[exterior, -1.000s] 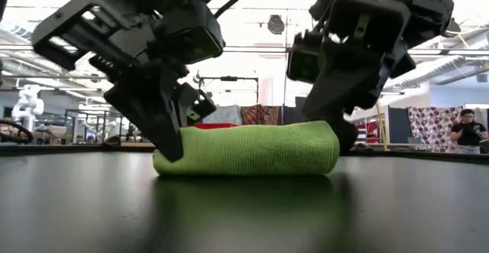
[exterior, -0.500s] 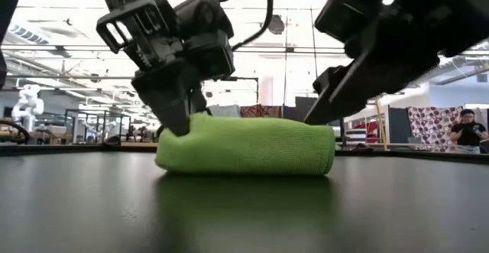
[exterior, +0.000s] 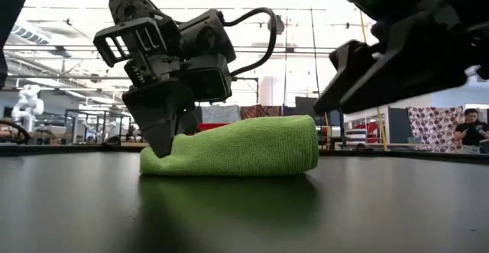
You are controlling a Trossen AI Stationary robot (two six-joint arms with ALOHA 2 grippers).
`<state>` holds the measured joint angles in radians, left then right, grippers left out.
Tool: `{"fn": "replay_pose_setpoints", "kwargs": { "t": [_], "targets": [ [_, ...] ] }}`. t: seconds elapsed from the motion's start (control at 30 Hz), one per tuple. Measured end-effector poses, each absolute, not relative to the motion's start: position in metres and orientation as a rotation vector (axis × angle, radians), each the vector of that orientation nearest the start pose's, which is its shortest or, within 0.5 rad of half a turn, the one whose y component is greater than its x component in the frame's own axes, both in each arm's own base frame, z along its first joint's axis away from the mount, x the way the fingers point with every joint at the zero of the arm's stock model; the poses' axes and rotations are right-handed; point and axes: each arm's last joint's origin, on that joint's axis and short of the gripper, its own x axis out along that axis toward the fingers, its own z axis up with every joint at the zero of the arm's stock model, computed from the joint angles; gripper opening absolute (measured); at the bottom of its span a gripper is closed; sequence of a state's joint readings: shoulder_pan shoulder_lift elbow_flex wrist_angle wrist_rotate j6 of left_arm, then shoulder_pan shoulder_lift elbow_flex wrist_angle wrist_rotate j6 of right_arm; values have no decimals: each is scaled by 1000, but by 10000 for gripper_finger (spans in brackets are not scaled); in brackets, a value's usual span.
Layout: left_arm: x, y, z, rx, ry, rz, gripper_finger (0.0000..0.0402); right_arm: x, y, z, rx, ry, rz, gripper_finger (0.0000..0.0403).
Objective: Roll towel
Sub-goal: Roll the green microfiber towel
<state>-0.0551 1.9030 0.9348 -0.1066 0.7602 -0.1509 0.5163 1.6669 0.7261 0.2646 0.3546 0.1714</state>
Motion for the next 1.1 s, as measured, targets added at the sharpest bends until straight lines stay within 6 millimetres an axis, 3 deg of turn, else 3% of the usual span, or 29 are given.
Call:
{"fn": "replay_pose_setpoints", "kwargs": {
  "t": [0.23,0.47,0.8,0.93,1.1],
  "targets": [
    [336,-32,108,-571,1086,-684,5,288,151,153,-260,563,108,242],
    [336,-28,109,-614,1077,-696,5,301,156,140,-306,600,121,242],
    [337,-28,108,-618,1078,-695,5,302,156,118,-268,673,93,240],
    [336,-28,108,-619,1080,-695,5,303,157,113,-223,679,77,210],
    [336,-28,108,-621,1081,-694,11,305,158,108,-168,670,68,135]
  ]
}}
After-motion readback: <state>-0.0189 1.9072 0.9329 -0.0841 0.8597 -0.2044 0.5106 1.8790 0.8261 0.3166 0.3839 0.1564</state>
